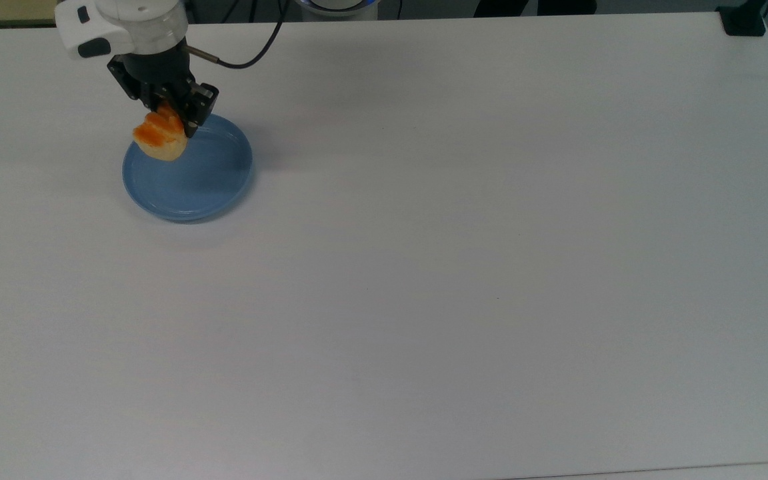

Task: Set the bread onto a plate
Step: 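Carry the held bread roll over the light blue plate, then lower the bread roll onto the plate and open the gripper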

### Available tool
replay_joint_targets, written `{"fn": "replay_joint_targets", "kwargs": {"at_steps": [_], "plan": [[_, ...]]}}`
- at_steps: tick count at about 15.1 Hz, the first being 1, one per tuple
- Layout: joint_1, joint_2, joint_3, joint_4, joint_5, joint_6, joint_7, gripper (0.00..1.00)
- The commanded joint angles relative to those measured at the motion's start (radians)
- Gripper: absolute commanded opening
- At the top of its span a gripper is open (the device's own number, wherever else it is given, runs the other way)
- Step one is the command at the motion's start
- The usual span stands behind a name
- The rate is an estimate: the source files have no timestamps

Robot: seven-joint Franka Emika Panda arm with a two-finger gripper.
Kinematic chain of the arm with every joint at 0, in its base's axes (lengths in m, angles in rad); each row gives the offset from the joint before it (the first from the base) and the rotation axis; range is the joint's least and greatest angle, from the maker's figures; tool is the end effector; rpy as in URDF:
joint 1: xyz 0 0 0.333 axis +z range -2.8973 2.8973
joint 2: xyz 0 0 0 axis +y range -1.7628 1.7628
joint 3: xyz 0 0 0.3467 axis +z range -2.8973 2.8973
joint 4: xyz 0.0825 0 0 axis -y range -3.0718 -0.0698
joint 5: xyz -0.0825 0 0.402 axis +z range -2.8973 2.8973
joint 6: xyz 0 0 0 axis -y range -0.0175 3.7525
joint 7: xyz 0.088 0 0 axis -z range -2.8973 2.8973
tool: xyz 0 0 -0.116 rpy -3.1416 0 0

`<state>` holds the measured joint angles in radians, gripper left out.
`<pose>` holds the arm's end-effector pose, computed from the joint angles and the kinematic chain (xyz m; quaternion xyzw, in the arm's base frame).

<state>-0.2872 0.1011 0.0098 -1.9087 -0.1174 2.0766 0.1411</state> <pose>0.5864 -0.1743 0.4639 0.9815 -0.1812 0.0297 0.0539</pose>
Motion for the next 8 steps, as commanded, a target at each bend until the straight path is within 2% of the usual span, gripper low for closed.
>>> {"fn": "replay_joint_targets", "kwargs": {"at_steps": [1,3,8], "plan": [[-0.012,0.017,-0.002,-0.078,0.002,0.089,-0.020,0.43],[-0.024,0.045,-0.002,-0.119,-0.007,0.150,-0.020,0.43],[-0.029,0.083,-0.004,-0.127,-0.030,0.194,-0.014,0.43]]}}
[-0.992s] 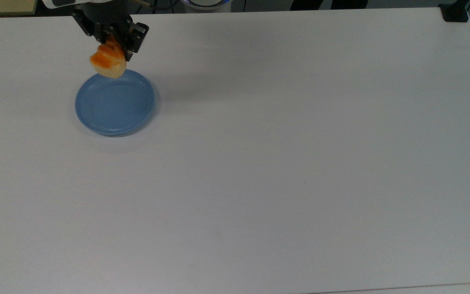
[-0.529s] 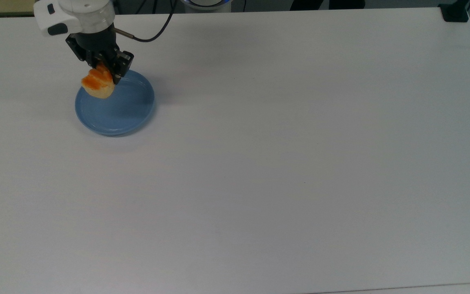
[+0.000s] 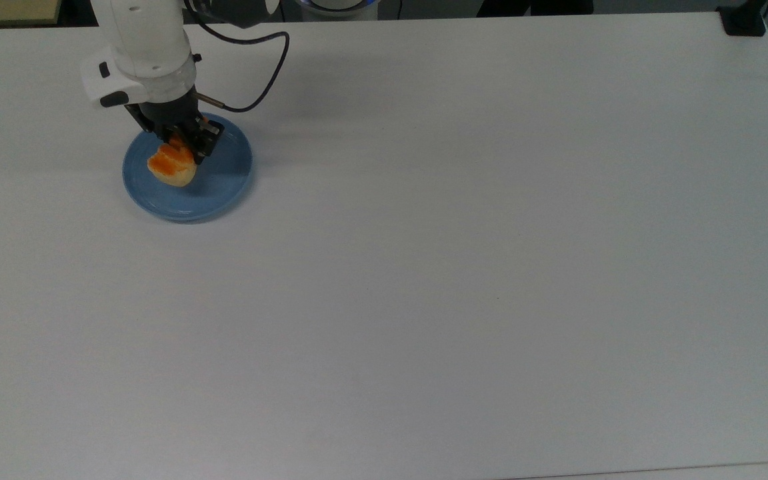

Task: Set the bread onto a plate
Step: 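Lower the bread roll onto the plate and open the gripper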

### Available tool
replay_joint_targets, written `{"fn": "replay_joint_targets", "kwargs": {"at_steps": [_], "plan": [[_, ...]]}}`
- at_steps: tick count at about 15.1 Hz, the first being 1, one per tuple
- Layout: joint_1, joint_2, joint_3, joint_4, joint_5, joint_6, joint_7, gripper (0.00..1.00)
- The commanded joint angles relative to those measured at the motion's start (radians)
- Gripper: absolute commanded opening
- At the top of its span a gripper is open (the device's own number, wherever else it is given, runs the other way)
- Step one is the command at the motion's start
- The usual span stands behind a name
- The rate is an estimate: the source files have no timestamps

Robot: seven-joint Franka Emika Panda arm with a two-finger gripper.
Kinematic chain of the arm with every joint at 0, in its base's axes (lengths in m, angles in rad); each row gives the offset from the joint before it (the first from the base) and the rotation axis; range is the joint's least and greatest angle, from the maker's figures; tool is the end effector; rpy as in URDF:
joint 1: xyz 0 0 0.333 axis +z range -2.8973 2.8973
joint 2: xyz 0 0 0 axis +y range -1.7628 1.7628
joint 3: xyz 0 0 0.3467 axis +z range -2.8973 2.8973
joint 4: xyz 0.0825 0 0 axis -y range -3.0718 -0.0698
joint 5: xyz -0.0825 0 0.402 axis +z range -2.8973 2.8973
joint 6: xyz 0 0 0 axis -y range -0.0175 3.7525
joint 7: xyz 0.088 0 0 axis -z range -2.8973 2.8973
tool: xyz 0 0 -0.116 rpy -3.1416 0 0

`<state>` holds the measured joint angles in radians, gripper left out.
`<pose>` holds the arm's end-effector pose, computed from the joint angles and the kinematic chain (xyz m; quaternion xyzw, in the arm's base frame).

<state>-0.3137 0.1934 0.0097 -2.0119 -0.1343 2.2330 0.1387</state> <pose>0.5820 -0.1880 0.3723 0.9822 -0.1796 0.0095 0.0535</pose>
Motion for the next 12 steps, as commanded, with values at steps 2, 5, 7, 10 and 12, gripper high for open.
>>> {"fn": "replay_joint_targets", "kwargs": {"at_steps": [2,5,7,10,12], "plan": [[-0.005,-0.005,-0.004,-0.022,-0.016,0.037,-0.005,0.75],[-0.004,-0.003,-0.004,-0.022,-0.022,0.034,-0.005,0.91],[-0.004,-0.003,-0.004,-0.022,-0.024,0.033,-0.005,0.93],[-0.004,-0.018,-0.004,-0.014,-0.024,0.019,0.004,0.98],[0.004,-0.063,-0.001,0.078,-0.010,-0.121,0.045,1.00]]}}
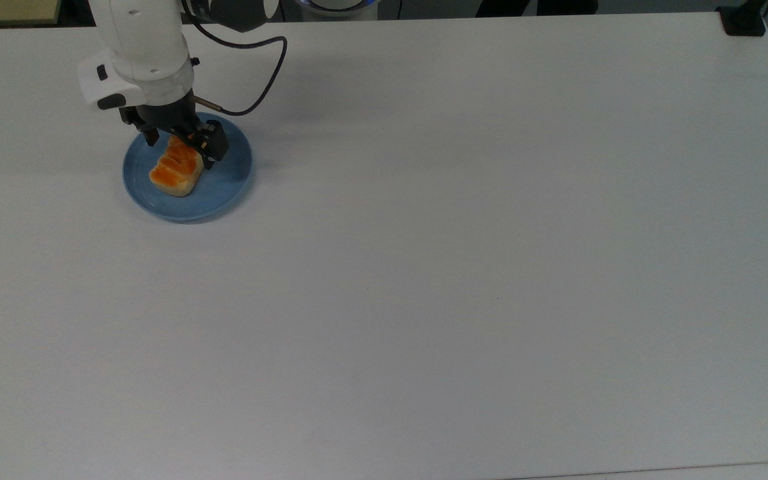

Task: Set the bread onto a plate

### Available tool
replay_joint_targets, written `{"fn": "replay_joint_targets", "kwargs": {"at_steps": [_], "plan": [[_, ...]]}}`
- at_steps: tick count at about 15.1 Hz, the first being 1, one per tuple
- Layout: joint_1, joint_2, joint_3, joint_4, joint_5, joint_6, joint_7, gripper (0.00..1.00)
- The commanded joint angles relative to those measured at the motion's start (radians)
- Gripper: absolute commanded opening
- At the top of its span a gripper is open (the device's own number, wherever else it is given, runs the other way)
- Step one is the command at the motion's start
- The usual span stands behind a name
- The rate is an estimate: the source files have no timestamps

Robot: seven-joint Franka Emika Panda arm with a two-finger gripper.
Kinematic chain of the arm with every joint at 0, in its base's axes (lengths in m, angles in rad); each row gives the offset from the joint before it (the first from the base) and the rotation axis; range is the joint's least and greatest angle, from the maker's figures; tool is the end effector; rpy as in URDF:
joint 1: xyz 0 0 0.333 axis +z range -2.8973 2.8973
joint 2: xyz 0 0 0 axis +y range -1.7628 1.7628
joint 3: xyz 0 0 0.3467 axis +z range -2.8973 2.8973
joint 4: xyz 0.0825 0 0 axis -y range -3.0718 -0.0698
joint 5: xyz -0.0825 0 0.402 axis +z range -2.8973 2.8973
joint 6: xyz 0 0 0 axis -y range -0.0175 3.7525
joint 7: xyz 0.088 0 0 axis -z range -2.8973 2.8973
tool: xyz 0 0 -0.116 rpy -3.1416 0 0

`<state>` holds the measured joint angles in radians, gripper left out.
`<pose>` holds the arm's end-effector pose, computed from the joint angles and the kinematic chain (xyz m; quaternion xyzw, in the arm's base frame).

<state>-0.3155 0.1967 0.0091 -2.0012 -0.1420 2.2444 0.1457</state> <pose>0.5858 -0.1908 0.3763 0.9815 -0.1818 0.0187 0.0573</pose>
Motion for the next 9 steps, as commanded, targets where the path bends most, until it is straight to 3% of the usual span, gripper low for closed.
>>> {"fn": "replay_joint_targets", "kwargs": {"at_steps": [1,3,6,9], "plan": [[0.010,-0.071,0.005,0.181,0.010,-0.267,0.057,1.00],[0.057,-0.071,0.009,0.387,0.077,-0.481,0.055,1.00],[0.136,-0.079,0.009,0.551,0.079,-0.661,0.054,1.00],[0.223,-0.118,-0.001,0.556,0.070,-0.687,0.060,1.00]]}}
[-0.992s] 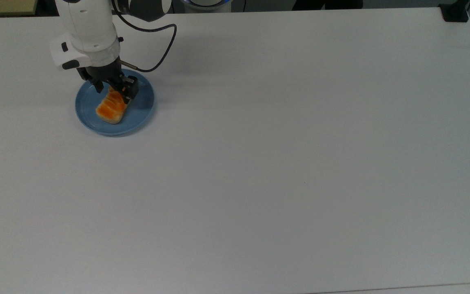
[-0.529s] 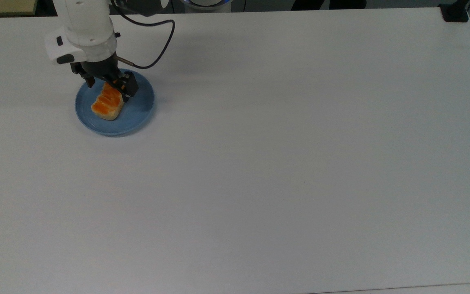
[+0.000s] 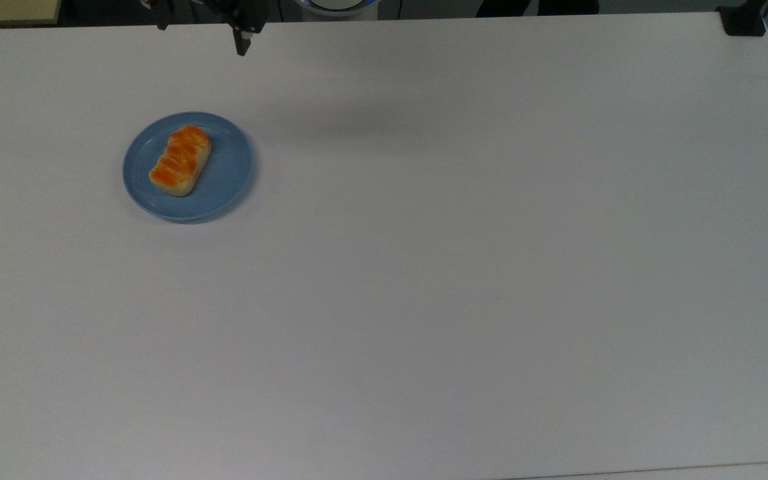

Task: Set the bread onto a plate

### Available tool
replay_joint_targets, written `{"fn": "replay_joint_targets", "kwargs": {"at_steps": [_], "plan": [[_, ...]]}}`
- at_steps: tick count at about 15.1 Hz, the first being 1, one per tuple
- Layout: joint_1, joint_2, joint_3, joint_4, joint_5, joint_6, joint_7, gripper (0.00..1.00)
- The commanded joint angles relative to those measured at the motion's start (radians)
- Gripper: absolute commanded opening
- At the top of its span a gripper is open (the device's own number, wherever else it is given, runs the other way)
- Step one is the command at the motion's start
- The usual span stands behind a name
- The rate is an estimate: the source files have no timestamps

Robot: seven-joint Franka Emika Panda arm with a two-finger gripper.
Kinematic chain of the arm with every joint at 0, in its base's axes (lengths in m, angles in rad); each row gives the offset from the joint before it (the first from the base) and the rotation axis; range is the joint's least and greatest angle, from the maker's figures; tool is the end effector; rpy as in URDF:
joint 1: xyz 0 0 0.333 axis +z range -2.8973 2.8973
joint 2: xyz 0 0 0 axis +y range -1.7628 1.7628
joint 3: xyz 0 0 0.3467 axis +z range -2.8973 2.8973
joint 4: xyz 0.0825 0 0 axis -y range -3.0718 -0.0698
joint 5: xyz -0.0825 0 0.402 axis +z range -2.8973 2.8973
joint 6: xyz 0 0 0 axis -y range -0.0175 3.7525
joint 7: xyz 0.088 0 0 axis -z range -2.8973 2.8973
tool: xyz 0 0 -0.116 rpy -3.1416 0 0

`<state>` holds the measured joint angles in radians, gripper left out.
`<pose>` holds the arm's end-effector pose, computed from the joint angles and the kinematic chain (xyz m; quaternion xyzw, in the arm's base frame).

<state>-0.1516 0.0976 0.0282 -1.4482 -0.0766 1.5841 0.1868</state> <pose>0.6022 -0.0845 0.6503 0.9871 -0.1547 0.0203 0.0363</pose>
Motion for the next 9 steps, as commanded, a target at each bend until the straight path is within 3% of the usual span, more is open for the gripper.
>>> {"fn": "replay_joint_targets", "kwargs": {"at_steps": [1,5,9], "plan": [[0.069,-0.019,-0.021,0.002,0.006,-0.021,0.019,1.00],[0.125,-0.021,-0.017,-0.013,0.015,-0.003,-0.074,1.00],[0.123,-0.024,-0.019,-0.043,0.014,0.082,-0.141,1.00]]}}
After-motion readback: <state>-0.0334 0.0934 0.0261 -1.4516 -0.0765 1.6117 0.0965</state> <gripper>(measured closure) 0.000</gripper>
